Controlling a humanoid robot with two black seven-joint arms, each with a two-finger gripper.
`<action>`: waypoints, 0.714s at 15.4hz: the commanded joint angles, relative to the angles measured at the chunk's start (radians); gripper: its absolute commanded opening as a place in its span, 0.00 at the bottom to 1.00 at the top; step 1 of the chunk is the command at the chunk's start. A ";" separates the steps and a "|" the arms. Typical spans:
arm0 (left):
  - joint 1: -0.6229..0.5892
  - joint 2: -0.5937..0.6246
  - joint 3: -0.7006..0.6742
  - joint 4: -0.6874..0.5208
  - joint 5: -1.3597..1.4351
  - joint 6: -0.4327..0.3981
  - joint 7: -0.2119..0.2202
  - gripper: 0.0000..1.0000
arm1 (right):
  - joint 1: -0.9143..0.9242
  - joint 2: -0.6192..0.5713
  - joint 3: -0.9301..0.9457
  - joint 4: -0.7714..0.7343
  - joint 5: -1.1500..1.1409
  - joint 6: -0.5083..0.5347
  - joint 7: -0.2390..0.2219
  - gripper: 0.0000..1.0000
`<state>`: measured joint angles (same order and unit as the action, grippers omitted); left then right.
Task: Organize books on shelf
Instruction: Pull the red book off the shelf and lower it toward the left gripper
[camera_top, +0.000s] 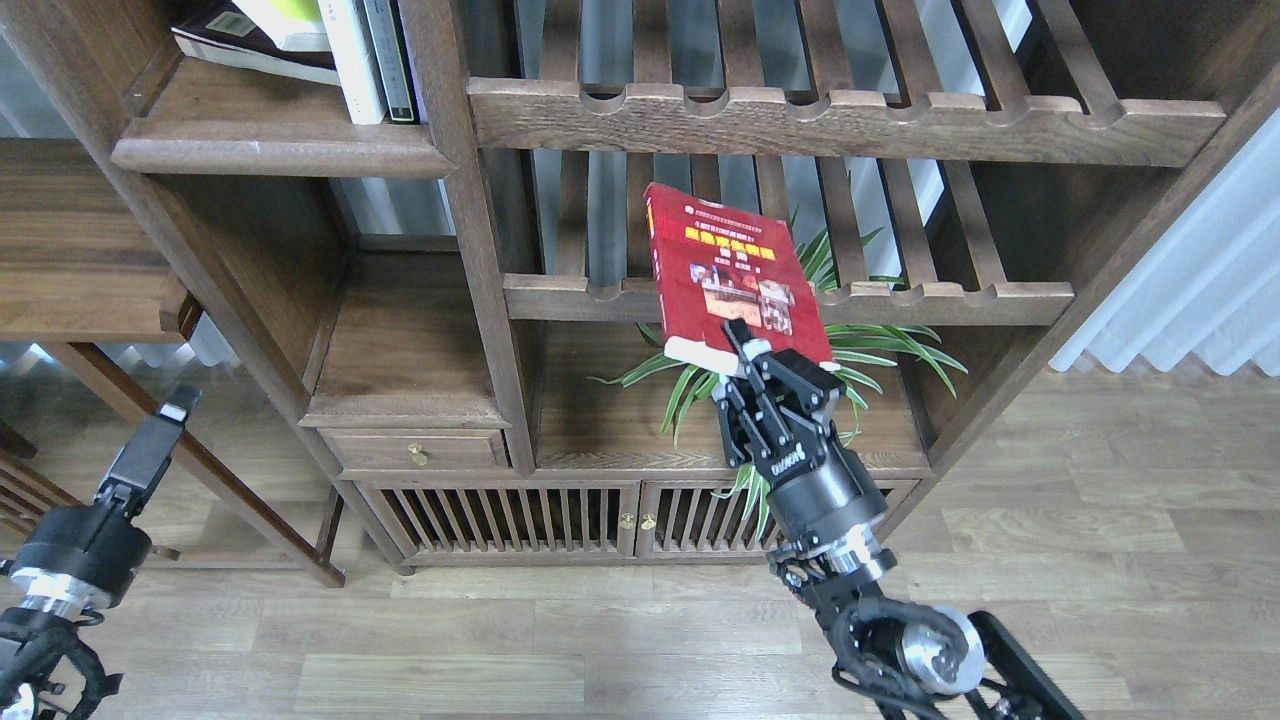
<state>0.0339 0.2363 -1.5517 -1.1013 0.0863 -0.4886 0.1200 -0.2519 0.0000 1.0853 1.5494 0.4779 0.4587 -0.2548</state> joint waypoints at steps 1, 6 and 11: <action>0.024 0.027 0.097 0.003 -0.111 0.000 0.001 1.00 | -0.092 0.000 -0.041 -0.002 -0.042 0.030 -0.035 0.04; 0.021 0.072 0.263 -0.038 -0.281 0.000 -0.002 1.00 | -0.121 -0.012 -0.055 -0.034 -0.082 0.030 -0.075 0.04; 0.014 0.083 0.329 -0.065 -0.372 0.000 -0.003 1.00 | -0.073 -0.012 -0.090 -0.119 -0.136 0.030 -0.101 0.04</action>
<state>0.0529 0.3157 -1.2602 -1.1553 -0.2451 -0.4886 0.1172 -0.3542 -0.0165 1.0171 1.4858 0.3709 0.4889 -0.3371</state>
